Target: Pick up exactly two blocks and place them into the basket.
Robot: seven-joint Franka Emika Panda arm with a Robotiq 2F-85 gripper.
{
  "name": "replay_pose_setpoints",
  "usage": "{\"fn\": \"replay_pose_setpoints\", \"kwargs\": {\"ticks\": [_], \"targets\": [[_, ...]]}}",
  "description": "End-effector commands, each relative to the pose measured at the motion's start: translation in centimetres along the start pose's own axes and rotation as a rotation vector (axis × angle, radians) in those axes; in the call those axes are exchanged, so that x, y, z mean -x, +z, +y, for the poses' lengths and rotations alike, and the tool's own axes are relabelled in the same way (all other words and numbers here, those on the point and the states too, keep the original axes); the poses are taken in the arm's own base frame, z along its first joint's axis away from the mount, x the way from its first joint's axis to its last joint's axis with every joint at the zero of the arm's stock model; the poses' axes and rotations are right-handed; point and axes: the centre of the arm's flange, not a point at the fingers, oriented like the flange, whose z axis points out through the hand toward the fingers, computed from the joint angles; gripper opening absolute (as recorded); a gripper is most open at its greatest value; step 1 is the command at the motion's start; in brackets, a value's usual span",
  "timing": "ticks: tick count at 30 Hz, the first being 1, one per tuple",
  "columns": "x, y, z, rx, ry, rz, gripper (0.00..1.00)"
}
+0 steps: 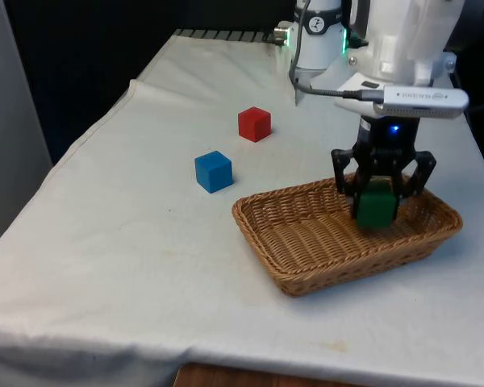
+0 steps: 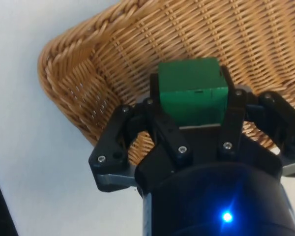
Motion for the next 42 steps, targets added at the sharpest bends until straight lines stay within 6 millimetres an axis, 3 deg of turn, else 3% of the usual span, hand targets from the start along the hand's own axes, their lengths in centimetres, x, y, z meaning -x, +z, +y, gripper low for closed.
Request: {"fn": "replay_pose_setpoints", "kwargs": {"ticks": [1,3,5,6,8,9,12,13,21,26,29,33,36,42], "targets": [[0.0,0.5,0.0,-0.007,-0.004,0.004,0.01],[0.1,1.0,-0.1,-0.007,-0.009,0.003,0.09],[0.2,1.0,0.1,0.003,-0.008,-0.002,0.26],[0.1,1.1,0.0,-0.007,-0.011,0.003,0.26],[0.2,1.3,-0.1,-0.008,-0.013,0.004,0.46],[0.2,1.4,0.0,-0.007,-0.013,0.005,0.66],[0.2,1.5,-0.1,-0.008,-0.015,0.005,0.95],[0.3,1.4,0.0,0.003,-0.013,0.000,0.99],[0.2,1.4,0.1,0.004,-0.013,0.001,1.00],[0.1,-1.1,0.2,-0.003,-0.004,0.006,1.00],[0.0,-1.3,0.3,-0.006,-0.004,0.001,1.00],[0.6,-3.7,0.7,-0.008,0.013,0.004,1.00],[0.6,-4.0,0.7,-0.017,0.012,0.005,1.00],[1.3,-6.9,0.9,-0.026,0.035,0.008,1.00]]}}
